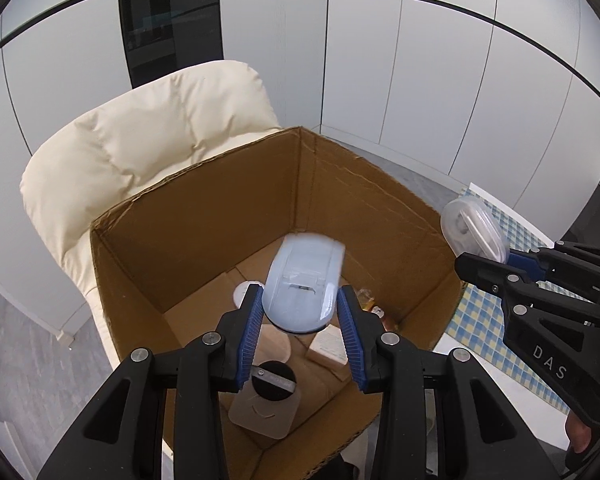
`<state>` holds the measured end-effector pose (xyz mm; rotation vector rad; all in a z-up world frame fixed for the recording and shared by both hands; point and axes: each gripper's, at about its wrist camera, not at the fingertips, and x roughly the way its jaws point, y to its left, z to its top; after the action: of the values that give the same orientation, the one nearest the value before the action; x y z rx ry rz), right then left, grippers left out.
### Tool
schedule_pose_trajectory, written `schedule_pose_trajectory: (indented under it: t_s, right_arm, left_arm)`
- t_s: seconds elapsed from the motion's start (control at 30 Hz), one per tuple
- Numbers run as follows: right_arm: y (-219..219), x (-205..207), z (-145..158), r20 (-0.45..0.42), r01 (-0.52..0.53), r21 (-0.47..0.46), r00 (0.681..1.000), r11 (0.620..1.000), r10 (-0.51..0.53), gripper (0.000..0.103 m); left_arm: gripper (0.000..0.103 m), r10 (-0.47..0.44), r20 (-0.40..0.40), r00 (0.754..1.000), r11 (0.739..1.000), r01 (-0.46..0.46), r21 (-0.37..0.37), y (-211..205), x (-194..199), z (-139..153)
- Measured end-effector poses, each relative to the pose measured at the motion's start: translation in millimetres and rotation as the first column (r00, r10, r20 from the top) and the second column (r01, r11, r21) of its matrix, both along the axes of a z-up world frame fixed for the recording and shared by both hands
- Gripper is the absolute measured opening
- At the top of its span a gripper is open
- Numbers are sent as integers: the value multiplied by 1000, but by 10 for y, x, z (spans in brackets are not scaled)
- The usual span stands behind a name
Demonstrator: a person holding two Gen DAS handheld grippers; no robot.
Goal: Organize objects
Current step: 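Carry the light blue case with the left tool while the right tool carries the clear case over the box, then open the left tool over the box while the right tool releases the clear case inside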
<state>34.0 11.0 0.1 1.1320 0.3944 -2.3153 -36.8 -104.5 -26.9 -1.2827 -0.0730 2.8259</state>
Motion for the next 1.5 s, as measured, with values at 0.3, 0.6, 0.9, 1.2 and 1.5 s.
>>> schedule_pose_trajectory:
  t_s: [0.3,0.6,0.9,1.2,1.5]
  right_arm:
    - [-238,54,-28,2,-41,3,999,999,41,17]
    - [-508,170,-56,2,-89,18,996,996,89,17]
    - [-742,194,-68,15,-105,19,994,994,105,17]
    - [-1014,253,-105,31,-128,28,991,991,127,17]
    - [-1117,309,-87,25,-117,20,993,993,116,64]
  left_arm:
    - [68,48,-25,999,999,-48,3,-220,114,32]
    - [102,164,-55,985,986,-162,42,-583,219,100]
    - [103,193,-54,980,981,-191,39,-839,380,74]
    - [102,241,-53,969,970,-239,44,-1117,527,64]
    - [102,262,-50,964,965,-260,45,-1228,584,63]
